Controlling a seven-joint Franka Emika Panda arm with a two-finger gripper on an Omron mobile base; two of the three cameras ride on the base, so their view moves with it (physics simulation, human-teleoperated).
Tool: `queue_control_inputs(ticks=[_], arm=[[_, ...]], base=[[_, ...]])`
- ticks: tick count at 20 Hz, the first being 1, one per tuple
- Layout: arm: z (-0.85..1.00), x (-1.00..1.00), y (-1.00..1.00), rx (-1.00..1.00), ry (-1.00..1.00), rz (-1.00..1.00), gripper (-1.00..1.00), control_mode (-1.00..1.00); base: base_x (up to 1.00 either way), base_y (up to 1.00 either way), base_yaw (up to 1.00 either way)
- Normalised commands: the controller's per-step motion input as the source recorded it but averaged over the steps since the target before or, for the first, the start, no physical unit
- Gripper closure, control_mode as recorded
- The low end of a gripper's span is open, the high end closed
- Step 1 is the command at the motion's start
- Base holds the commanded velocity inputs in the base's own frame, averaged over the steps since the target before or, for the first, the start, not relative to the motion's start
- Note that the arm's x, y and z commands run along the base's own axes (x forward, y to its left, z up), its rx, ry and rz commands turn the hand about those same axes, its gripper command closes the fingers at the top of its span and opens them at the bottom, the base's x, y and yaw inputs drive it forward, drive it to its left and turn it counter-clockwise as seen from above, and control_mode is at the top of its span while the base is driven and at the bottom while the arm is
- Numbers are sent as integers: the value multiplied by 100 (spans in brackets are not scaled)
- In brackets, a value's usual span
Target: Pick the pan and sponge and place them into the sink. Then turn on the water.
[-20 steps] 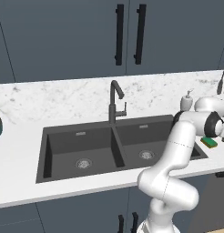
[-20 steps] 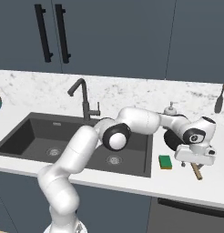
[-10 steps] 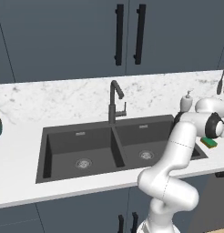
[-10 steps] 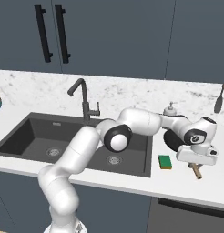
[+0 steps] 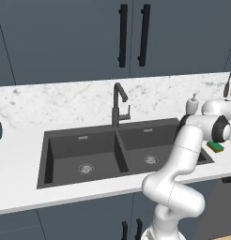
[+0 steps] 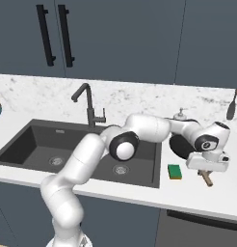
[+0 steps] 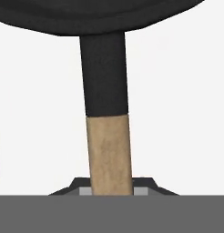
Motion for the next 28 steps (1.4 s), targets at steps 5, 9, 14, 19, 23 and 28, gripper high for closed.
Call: queue_control_inputs(ticks=[5,9,14,19,23,28], arm=[[37,-13,29,0,-28,16,100,-100],[29,-12,42,0,-36,12,100,-100],[14,-6,75,0,-30,10,100,-100],[14,-4,90,0,-19,9,100,-100],[18,-4,95,-9,0,7,100,-100],[7,0,85,-13,5,7,100,-100]], base=[[0,0,0],[0,0,0],[0,0,0],[0,0,0],[0,0,0],[0,0,0]])
